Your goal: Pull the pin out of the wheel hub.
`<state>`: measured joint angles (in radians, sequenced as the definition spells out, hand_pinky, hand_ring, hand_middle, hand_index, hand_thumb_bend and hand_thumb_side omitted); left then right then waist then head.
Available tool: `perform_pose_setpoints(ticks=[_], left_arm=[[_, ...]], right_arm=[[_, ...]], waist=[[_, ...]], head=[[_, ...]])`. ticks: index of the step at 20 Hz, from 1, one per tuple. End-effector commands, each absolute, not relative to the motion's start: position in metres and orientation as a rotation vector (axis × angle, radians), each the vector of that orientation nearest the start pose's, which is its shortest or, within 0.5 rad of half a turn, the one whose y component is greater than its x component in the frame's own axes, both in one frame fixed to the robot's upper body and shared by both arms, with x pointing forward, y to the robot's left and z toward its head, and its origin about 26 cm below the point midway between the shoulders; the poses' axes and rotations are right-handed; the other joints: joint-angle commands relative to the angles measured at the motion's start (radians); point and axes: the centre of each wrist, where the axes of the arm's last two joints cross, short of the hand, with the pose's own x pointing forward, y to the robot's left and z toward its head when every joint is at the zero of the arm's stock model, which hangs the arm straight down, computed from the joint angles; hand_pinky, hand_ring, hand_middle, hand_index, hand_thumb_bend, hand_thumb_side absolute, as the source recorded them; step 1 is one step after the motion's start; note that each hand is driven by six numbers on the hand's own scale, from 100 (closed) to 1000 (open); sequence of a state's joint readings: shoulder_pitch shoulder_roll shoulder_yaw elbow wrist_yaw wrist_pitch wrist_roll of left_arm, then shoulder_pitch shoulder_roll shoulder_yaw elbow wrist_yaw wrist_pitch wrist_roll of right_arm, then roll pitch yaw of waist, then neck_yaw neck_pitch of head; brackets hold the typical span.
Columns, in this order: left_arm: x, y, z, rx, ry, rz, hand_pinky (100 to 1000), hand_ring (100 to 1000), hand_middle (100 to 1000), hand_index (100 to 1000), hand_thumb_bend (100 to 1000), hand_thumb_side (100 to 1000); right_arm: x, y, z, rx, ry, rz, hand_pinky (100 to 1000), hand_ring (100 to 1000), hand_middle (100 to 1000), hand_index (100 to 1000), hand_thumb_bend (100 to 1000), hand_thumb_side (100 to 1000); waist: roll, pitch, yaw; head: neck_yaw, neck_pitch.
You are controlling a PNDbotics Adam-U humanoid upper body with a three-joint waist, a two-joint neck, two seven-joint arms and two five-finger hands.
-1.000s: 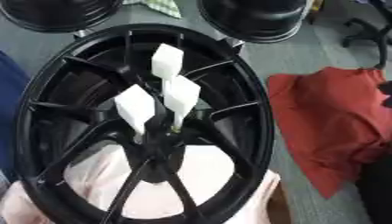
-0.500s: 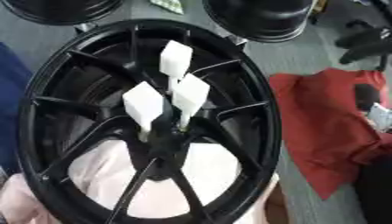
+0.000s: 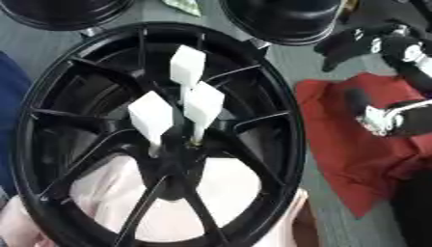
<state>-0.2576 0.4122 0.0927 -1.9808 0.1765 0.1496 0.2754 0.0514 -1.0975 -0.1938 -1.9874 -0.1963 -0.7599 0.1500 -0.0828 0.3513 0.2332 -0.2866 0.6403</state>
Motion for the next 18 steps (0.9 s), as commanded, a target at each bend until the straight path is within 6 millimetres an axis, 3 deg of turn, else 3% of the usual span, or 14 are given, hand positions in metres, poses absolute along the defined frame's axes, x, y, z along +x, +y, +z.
perform_pose_setpoints(ticks=[1,10,18], left_arm=[[0.291,0.306,0.207,0.347,-2.128,0.044,651,537,513,687,367,481],[0.284,0.314,0.188,0.39,-2.053,0.091,651,536,513,688,364,486],[0.282,0.314,0.182,0.382,-2.026,0.118,651,537,514,688,362,490]], right_arm=[[0.254,-0.394,0.272,0.358,2.924,-1.828,744,789,607,755,100,444],[0.26,-0.384,0.292,0.404,2.854,-1.953,765,793,620,761,100,430],[0.267,-0.371,0.289,0.379,2.882,-1.989,754,793,619,760,100,459]], waist=[[0.004,-0.021,0.006],[0.011,-0.039,0.027],[0.011,-0.053,0.044]], head=[[-0.018,-0.002],[-0.035,0.02],[-0.038,0.031]])
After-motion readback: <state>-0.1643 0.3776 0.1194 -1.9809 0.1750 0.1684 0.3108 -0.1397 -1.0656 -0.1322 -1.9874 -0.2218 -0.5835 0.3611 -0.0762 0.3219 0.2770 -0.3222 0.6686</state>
